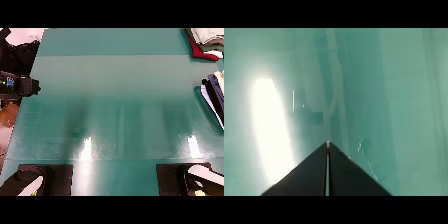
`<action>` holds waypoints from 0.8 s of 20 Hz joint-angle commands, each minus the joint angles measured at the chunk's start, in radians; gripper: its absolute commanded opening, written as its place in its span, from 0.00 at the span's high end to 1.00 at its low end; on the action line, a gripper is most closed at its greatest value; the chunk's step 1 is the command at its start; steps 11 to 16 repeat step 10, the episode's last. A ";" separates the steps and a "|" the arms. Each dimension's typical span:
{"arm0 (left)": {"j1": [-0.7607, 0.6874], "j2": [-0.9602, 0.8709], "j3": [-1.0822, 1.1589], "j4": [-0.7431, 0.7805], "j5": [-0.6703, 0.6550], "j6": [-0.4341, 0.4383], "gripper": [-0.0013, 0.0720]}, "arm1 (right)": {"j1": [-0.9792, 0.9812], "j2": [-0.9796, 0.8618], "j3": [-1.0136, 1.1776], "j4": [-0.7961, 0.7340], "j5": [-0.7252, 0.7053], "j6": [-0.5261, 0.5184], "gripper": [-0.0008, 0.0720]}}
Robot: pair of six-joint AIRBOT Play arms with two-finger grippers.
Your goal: Fold the shirts.
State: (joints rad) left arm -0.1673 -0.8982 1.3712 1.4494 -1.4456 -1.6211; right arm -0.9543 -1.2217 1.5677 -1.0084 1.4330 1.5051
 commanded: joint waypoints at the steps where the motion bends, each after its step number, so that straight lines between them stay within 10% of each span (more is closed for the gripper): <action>1: 0.001 0.001 0.001 -0.001 0.048 -0.002 0.95 | 0.209 0.069 0.007 0.072 -0.017 0.001 0.69; 2: 0.001 0.001 0.001 -0.001 0.059 -0.002 0.95 | 0.269 0.085 0.007 0.072 -0.019 0.001 0.96; 16: 0.001 0.001 0.001 0.000 0.077 -0.002 0.95 | 0.627 0.138 0.008 0.063 -0.047 -0.003 0.97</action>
